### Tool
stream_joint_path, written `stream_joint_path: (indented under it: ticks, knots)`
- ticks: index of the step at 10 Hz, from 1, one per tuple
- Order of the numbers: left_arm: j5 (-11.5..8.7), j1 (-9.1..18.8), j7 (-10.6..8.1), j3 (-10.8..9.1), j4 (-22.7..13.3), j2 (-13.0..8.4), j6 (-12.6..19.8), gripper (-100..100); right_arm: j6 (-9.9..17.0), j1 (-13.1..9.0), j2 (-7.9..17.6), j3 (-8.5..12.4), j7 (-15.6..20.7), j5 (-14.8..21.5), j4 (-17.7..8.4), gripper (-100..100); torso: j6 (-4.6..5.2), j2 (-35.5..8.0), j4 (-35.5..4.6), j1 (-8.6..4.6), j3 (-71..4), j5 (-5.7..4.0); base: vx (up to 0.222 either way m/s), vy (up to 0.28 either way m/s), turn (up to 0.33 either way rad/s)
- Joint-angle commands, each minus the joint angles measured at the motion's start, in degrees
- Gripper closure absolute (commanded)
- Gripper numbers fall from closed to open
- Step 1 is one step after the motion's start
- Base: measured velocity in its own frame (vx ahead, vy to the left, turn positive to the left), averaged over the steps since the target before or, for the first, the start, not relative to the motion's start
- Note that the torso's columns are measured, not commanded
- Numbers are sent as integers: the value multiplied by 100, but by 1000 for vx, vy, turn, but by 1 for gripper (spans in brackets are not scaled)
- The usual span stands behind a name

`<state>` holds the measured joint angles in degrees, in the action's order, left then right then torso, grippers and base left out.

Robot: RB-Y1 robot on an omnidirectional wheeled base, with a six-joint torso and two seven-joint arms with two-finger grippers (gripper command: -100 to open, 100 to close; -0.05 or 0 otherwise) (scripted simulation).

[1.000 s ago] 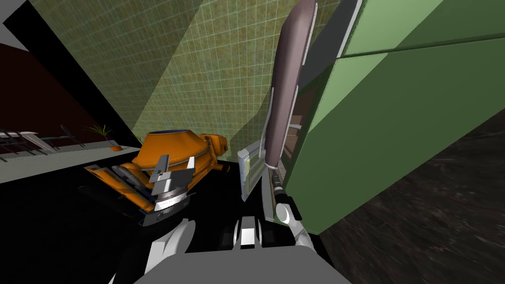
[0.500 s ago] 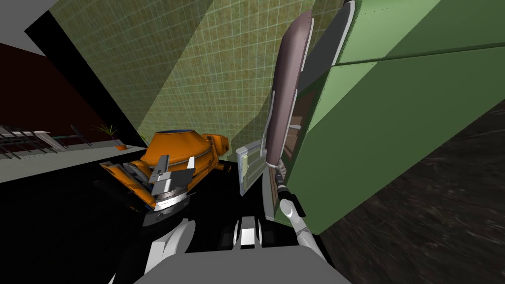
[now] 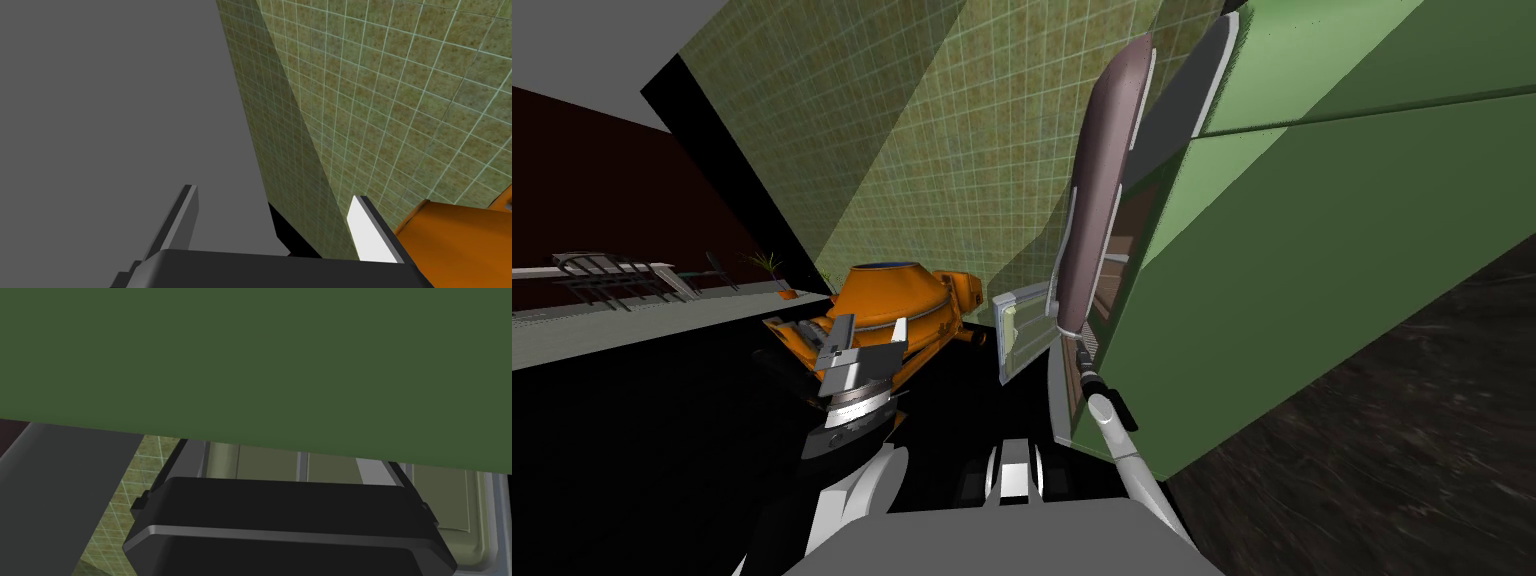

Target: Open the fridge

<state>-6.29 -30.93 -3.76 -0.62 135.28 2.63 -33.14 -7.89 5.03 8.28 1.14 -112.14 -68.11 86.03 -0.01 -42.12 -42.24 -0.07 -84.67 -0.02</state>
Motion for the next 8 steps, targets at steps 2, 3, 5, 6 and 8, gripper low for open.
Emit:
stream_joint_path:
  ticks: [2,3,5,6,8]
  knots:
    - [0,0,0,0,0,0,0,0,289,-289,-27,306,587,-365,-287,-100,1,-12,-3,5,7,2,-30,11,131]
    - [0,2,0,1,0,0,0,0,376,-366,-27,417,712,-515,-392,-100,-5,-35,-10,18,21,4,-93,40,215]
    - [0,1,0,0,0,0,0,0,506,-366,-27,721,1031,-869,-392,-100,6,-22,-7,7,15,3,-35,26,-25]
    - [0,0,0,0,0,0,0,0,506,-366,-27,721,1093,-973,-392,-100,2,-4,-1,-3,3,0,0,0,0]
    - [0,0,0,0,0,0,0,0,506,-366,-27,721,1428,-973,-392,-100,0,-3,-1,1,2,0,9,-7,5]
